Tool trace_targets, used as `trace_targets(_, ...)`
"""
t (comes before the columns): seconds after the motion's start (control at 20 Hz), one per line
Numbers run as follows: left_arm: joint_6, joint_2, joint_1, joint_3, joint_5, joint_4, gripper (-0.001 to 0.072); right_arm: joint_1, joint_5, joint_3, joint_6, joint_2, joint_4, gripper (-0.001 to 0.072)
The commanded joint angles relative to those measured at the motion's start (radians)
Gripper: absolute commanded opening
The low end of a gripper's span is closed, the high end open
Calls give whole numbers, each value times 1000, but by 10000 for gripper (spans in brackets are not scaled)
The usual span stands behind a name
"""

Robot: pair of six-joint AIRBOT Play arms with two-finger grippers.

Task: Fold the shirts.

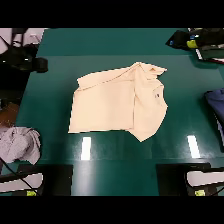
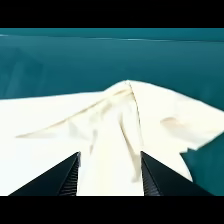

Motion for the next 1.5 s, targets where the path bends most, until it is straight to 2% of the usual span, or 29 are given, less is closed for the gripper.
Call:
trace_targets(0.0,10,74,126,-145,-86,-206,425,-11,104,-39,-50,60,42,377)
trace_targets(0.05,49,107,156,-249,-88,-277,424,-10,103,-86,-67,95,45,317)
trace_targets(0.25,190,216,242,-695,-87,-496,425,8,70,-263,-92,221,63,315)
trace_targets(0.45,301,228,248,-937,-48,-631,426,5,8,-425,-92,334,63,316)
trace_targets(0.75,311,226,173,-1007,75,-629,426,1,-64,-572,-92,466,63,315)
trace_targets(1.05,257,226,30,-1006,192,-632,424,1,-24,-584,-91,512,62,315)
trace_targets(1.1,256,226,18,-1004,207,-639,373,1,9,-591,-91,513,62,315)
trace_targets(1.15,257,226,17,-997,206,-645,166,1,46,-607,-91,513,62,315)
trace_targets(1.2,258,226,17,-983,200,-653,28,1,81,-637,-91,513,62,315)
trace_targets(1.45,264,227,17,-825,96,-653,23,-25,80,-958,-68,563,60,315)
